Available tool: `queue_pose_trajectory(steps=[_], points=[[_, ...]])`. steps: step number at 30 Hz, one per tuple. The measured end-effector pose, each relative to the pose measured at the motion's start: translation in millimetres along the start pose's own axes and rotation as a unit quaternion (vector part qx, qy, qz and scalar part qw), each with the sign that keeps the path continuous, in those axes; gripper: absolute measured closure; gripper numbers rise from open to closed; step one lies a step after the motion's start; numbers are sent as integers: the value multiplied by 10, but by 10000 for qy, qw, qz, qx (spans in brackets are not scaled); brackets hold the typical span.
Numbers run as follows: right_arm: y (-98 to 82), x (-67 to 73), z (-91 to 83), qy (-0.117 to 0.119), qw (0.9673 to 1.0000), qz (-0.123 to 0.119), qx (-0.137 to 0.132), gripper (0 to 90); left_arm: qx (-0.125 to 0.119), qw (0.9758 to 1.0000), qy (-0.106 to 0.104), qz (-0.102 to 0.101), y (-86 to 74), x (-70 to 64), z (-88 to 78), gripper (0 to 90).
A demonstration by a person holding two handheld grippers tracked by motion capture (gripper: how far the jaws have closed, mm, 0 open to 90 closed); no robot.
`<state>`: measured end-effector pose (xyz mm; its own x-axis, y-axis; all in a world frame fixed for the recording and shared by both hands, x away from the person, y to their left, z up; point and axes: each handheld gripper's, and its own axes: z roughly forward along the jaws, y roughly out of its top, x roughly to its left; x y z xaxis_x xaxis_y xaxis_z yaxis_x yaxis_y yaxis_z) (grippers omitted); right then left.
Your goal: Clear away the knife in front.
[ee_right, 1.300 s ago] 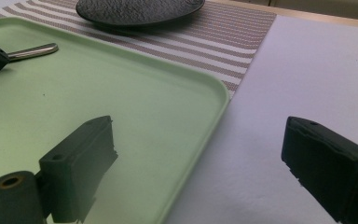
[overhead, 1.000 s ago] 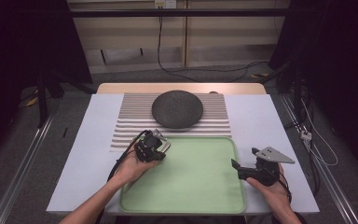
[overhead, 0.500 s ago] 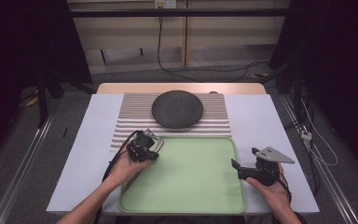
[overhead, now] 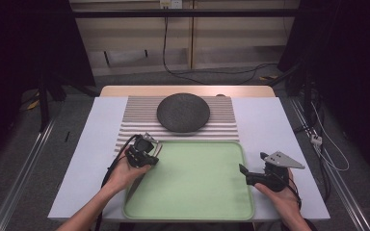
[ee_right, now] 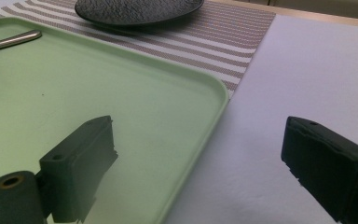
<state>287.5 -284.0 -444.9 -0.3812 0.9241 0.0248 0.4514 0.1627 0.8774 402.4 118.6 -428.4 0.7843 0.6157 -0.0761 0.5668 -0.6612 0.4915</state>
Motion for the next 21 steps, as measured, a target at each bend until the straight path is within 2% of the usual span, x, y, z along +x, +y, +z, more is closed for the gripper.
queue_pose_trajectory(steps=[4, 5, 14, 21], points=[[1, 1, 2, -7, 10000, -9, 0, 96, 10, 10000, 67, -62, -52, 29, -35, 900], [1, 0, 2, -6, 10000, -8, -1, 96, 21, 9999, 95, -25, -65, 38, -47, 900], [-2, -5, 0, 9, 10000, 15, 4, 96, -8, 9993, 279, -242, -215, 131, -141, 900], [-3, -4, 0, 4, 10000, 33, 13, 96, -81, 9990, 291, -322, -277, 137, -167, 900]])
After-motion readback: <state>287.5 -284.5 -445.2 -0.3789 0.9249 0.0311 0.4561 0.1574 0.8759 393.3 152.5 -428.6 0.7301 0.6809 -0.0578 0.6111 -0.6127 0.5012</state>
